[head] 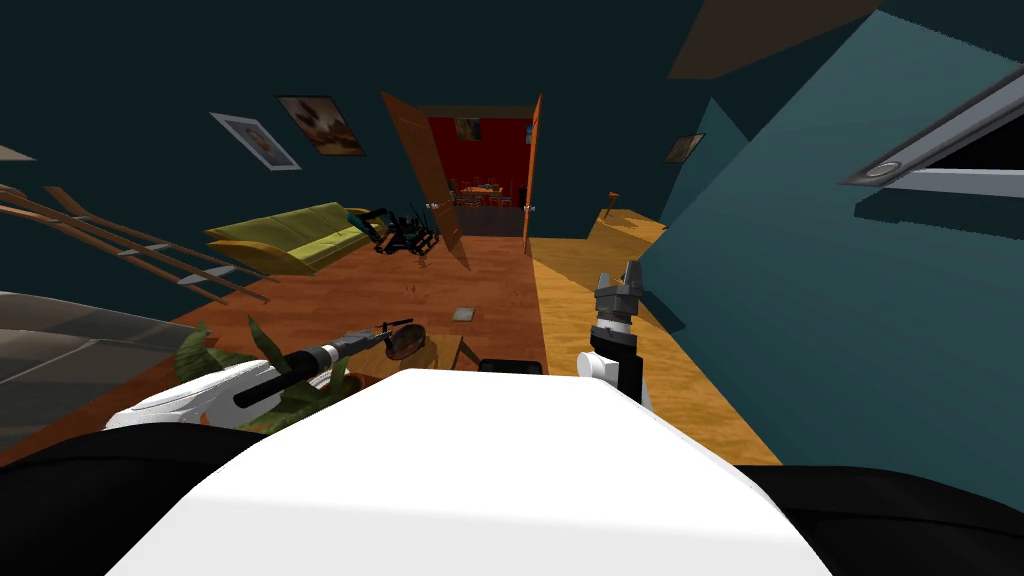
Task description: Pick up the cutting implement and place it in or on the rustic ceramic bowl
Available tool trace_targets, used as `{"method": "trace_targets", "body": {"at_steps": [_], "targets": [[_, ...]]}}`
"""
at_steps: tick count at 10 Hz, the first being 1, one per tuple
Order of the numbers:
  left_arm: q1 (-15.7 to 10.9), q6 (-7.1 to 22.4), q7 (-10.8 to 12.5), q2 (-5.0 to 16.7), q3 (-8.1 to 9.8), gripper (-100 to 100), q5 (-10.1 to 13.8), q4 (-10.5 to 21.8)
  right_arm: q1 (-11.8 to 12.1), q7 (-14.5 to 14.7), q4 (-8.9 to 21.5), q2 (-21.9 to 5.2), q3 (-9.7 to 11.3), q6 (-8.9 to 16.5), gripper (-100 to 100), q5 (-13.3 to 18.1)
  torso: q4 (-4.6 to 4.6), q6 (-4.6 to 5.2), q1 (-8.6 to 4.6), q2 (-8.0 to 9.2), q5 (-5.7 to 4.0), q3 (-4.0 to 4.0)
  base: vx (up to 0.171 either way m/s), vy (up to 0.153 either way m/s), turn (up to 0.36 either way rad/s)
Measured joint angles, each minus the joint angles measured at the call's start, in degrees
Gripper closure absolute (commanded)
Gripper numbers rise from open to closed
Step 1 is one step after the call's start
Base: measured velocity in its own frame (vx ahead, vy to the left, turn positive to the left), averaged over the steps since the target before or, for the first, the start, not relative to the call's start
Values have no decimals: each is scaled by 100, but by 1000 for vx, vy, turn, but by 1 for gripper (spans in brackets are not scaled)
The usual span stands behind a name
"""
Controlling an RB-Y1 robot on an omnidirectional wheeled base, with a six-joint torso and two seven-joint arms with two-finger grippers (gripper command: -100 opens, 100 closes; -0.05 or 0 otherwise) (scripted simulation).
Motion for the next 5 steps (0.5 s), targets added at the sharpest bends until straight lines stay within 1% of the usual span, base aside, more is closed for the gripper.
{"method": "trace_targets", "body": {"at_steps": [1, 2, 3, 5], "targets": [[20, -18, 79, 126, 23, -100, 27, -40, 0, 0, 0, 0, 0, 0, 0, 0, -1, 2, -6, -3, -1, -2, 15, -24, 73], [95, -49, 158, 273, 87, -100, 67, -111, 0, 0, 0, 0, 0, 0, 0, 0, -1, 2, -7, -4, -2, -3, 17, -24, 70], [95, -82, 222, 376, 100, -100, 86, -128, 0, 0, 0, 0, 0, 0, 0, 0, -1, 2, -7, -6, -1, -3, 15, -25, 78], [223, -75, 324, 564, 188, -100, 137, -292, 0, 0, 0, 0, 0, 0, 0, 0, -1, 2, -6, -5, -1, -3, 13, -17, 67]]}}
